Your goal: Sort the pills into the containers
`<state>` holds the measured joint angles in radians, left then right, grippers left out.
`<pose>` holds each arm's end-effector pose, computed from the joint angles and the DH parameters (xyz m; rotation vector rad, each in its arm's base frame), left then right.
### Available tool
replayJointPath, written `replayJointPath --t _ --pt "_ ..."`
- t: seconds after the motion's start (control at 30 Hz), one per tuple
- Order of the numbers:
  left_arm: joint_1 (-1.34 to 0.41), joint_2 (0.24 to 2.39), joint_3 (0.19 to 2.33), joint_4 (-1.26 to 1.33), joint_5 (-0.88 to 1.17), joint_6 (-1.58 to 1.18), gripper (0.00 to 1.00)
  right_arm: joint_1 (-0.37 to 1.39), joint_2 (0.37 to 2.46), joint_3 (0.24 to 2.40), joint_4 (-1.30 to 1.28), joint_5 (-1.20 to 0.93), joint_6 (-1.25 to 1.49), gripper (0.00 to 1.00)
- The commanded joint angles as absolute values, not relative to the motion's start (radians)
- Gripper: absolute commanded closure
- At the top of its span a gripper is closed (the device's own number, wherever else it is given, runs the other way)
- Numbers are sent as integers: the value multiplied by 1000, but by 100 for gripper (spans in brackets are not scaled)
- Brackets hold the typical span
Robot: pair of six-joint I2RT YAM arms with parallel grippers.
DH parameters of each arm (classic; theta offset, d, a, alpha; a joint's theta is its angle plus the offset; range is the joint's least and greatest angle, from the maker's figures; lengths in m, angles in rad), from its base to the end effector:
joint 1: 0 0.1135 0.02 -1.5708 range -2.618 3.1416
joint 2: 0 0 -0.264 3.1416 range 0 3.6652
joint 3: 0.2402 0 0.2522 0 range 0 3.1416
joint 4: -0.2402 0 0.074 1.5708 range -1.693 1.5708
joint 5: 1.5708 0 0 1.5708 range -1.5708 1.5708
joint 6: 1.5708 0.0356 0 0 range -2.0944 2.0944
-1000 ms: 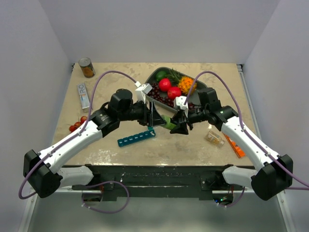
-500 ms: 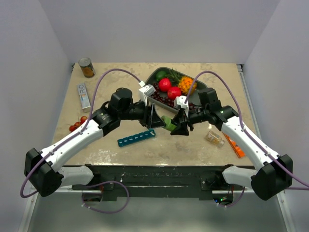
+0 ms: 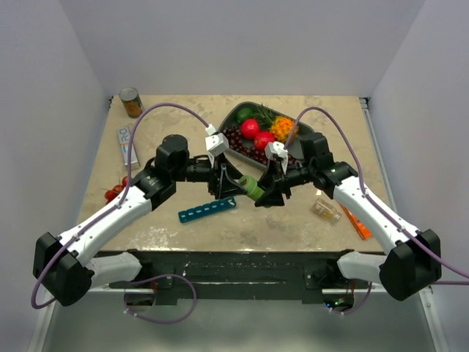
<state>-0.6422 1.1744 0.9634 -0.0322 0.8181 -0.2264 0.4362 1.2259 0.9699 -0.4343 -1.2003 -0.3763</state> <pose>0.1971 -0.1799 0.3407 0.9927 1.6757 -1.3325 0.2125 0.1357 0.3026 -1.3458 1.5403 1.3591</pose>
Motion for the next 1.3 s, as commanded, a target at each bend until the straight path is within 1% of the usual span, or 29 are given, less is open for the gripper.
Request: replayJointPath --t 0.0,0.03,0.1,0.13,0.27,0.3,0.33,0.37,0.43,0.5,0.63,0.87,0.97,1.07,1.23,1.27 --pt "-606 1109 919 118 790 -322 22 443 1209 1002 -368 -1269 -399 100" --pt "-603 1080 910 139 778 -342 18 443 1206 1005 -380 -1247 -411 100" --pt "-597 1057 908 144 759 -388 5 443 1203 1014 -419 -1226 -457 100" --pt "-591 1043 913 135 752 -402 1 443 1201 1017 -426 -1215 -469 100" --pt "-574 1009 914 111 692 -498 1 443 1193 1028 -486 -1105 -549 100" --pt "-572 1005 916 85 596 -518 1 442 1186 1028 -501 -1079 -573 100" --pt "-569 1003 936 -31 531 -550 1 443 1180 1028 -505 -1053 -583 100" --pt "-569 1011 939 -50 505 -605 1 442 1174 1029 -508 -1019 -594 100" --pt "-568 1050 959 -127 489 -668 1 448 1163 1034 -514 -921 -612 100" --pt "-578 1081 965 -147 503 -745 1 454 1154 1040 -517 -843 -627 100" --pt "-633 1121 977 -143 442 -810 1 469 1149 1042 -512 -776 -635 100" --pt "-684 1195 974 -17 463 -908 1 479 1150 1037 -508 -773 -635 100" --pt "-698 1221 982 -15 459 -908 3 479 1150 1034 -508 -782 -635 100" --pt "-701 1241 979 -15 457 -911 14 480 1150 1032 -506 -785 -635 100" --pt "-710 1267 983 15 468 -894 22 483 1152 1029 -505 -792 -634 100" --pt "-712 1272 985 15 469 -888 25 483 1154 1028 -503 -793 -634 100"
